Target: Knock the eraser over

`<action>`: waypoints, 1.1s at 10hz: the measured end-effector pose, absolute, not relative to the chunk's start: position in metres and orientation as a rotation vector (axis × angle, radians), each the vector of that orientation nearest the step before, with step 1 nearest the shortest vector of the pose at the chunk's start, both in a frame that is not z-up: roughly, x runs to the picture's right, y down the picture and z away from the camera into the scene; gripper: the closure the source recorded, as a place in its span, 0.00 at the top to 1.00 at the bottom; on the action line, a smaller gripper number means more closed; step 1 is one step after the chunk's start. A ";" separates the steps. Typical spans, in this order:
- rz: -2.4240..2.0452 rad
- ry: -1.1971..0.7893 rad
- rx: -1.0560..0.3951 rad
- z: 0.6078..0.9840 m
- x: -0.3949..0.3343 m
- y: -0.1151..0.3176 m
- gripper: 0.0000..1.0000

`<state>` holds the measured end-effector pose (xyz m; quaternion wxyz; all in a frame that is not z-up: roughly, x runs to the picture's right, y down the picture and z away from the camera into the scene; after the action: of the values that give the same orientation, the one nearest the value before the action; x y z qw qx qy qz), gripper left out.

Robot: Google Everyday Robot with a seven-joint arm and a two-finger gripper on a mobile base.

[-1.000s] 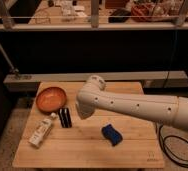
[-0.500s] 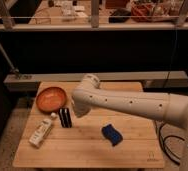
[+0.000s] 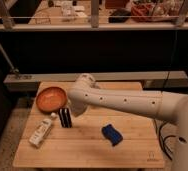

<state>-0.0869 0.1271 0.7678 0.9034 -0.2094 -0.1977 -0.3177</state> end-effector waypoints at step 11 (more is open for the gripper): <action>-0.639 -0.437 -0.447 0.790 -0.116 0.118 0.06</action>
<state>-0.1158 0.1183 0.7896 0.9018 -0.2161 -0.2111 -0.3091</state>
